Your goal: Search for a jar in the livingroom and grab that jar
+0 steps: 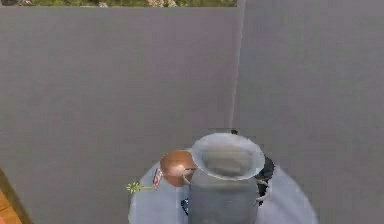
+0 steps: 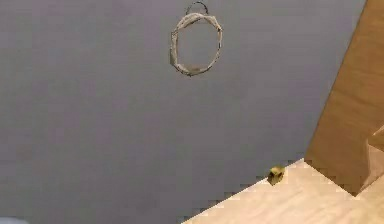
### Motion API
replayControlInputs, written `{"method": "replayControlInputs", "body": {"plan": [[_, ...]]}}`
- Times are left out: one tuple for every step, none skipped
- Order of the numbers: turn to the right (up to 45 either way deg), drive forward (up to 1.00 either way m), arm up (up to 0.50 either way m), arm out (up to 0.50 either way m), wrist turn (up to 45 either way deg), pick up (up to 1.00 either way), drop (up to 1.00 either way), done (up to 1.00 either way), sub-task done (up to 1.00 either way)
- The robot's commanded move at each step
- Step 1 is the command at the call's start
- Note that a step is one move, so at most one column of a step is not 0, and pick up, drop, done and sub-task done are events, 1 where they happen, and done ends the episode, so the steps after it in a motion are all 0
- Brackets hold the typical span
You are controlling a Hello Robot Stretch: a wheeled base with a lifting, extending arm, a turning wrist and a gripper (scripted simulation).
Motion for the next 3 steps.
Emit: {"method": "replayControlInputs", "body": {"plan": [[-45.0,0.00,0.00,0.00,0.0,0.00,0.00,0.00,0.00],[-27.0,0.00,0.00,0.00,0.0,0.00,0.00,0.00,0.00],[-3.0,0.00,0.00,0.00,0.0,0.00,0.00,0.00,0.00]]}}
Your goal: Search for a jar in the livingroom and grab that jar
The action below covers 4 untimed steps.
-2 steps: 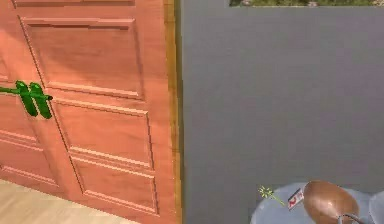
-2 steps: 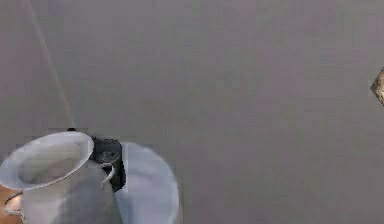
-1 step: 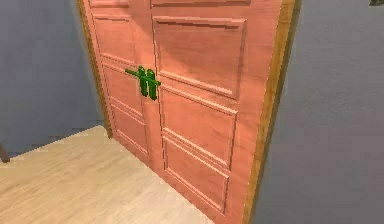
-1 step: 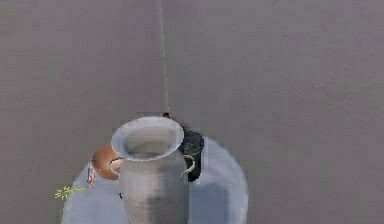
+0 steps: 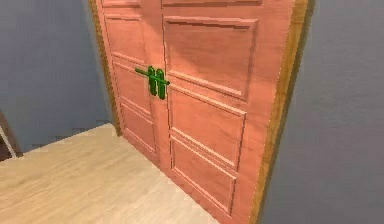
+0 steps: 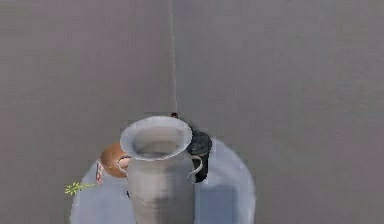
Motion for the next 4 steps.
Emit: {"method": "replayControlInputs", "body": {"plan": [[45.0,0.00,0.00,0.00,0.0,0.00,0.00,0.00,0.00],[45.0,0.00,0.00,0.00,0.0,0.00,0.00,0.00,0.00],[45.0,0.00,0.00,0.00,0.0,0.00,0.00,0.00,0.00],[42.0,0.00,0.00,0.00,0.0,0.00,0.00,0.00,0.00]]}}
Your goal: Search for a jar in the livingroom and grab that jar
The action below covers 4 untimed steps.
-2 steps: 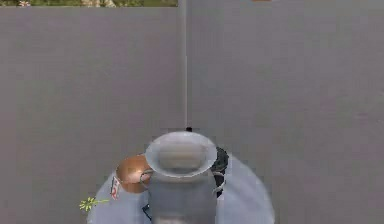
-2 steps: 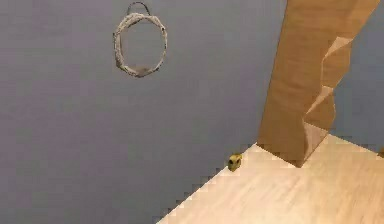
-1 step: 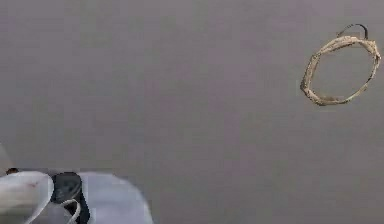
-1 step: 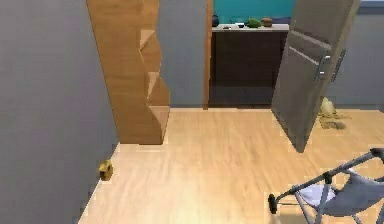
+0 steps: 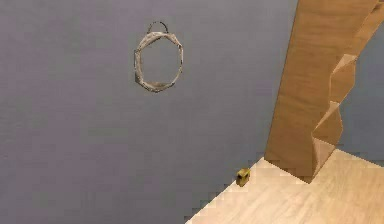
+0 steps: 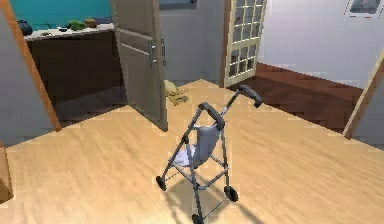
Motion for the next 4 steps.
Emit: {"method": "replayControlInputs", "body": {"plan": [[0.0,0.05,0.00,0.00,0.0,0.00,0.00,0.00,0.00],[-27.0,0.00,0.00,0.00,0.0,0.00,0.00,0.00,0.00],[0.0,0.15,0.00,0.00,0.0,0.00,0.00,0.00,0.00],[-45.0,0.00,0.00,0.00,0.0,0.00,0.00,0.00,0.00]]}}
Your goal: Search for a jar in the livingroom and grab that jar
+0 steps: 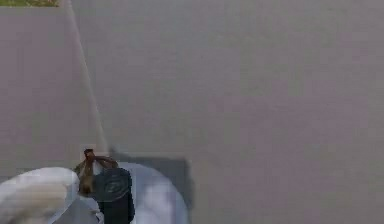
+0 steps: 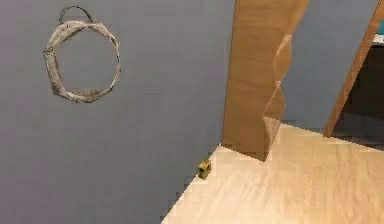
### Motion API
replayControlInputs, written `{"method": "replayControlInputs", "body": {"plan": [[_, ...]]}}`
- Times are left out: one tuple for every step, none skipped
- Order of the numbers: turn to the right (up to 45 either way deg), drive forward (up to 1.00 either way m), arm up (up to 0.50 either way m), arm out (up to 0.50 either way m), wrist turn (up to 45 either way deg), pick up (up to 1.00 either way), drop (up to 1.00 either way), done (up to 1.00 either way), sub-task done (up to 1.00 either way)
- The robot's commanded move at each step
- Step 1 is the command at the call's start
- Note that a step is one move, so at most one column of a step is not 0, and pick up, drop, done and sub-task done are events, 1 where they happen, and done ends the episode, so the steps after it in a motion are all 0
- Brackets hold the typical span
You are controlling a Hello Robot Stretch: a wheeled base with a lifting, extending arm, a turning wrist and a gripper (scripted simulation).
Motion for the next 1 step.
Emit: {"method": "replayControlInputs", "body": {"plan": [[-45.0,0.00,0.00,0.00,0.0,0.00,0.00,0.00,0.00]]}}
